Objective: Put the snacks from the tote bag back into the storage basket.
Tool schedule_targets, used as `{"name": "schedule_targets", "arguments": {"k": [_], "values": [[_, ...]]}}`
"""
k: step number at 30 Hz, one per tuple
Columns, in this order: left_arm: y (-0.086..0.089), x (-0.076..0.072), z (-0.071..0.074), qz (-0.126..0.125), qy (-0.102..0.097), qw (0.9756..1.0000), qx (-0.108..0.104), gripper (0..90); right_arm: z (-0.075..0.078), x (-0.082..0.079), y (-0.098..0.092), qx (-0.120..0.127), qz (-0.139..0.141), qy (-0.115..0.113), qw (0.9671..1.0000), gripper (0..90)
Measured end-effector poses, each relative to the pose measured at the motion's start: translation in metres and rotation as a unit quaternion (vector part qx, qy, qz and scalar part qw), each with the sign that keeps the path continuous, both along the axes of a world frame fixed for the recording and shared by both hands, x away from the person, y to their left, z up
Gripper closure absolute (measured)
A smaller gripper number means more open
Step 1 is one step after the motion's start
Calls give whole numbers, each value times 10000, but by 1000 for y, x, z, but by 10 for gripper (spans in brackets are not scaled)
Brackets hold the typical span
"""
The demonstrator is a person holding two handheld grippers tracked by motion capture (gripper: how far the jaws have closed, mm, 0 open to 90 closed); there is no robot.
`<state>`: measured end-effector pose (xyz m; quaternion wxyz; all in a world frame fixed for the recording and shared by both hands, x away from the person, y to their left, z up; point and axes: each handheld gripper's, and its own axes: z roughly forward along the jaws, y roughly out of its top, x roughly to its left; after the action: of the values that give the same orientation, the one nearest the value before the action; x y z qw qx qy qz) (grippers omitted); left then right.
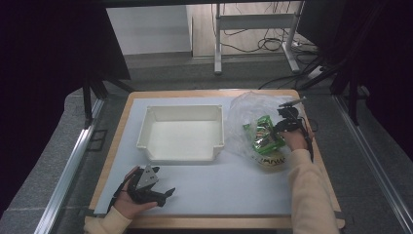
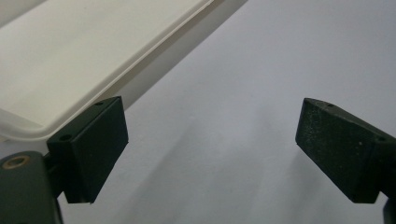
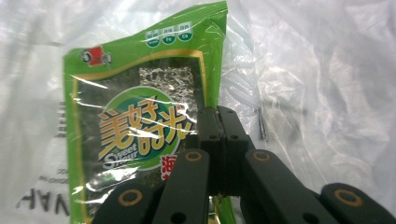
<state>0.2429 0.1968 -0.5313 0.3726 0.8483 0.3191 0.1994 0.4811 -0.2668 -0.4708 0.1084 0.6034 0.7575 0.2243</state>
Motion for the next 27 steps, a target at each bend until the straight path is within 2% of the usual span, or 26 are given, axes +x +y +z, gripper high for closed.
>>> {"name": "schedule_targets", "arguments": {"k": [7,9,17,23,27], "values": [[0,0,1,-17,-26,10000,18,92,17,-8,-1,-29,39,-269,9996,900],[0,0,1,-17,-27,10000,14,92,28,-12,-3,-59,24,-460,9989,900],[0,0,1,-23,-31,10000,21,92,51,-20,-10,-198,-28,-777,9968,900],[-1,0,0,-25,-28,10000,36,92,61,-25,-17,-172,-56,-890,9959,900],[-1,0,0,-17,-31,10000,36,92,70,-32,-25,-48,-108,-1039,9945,900]]}}
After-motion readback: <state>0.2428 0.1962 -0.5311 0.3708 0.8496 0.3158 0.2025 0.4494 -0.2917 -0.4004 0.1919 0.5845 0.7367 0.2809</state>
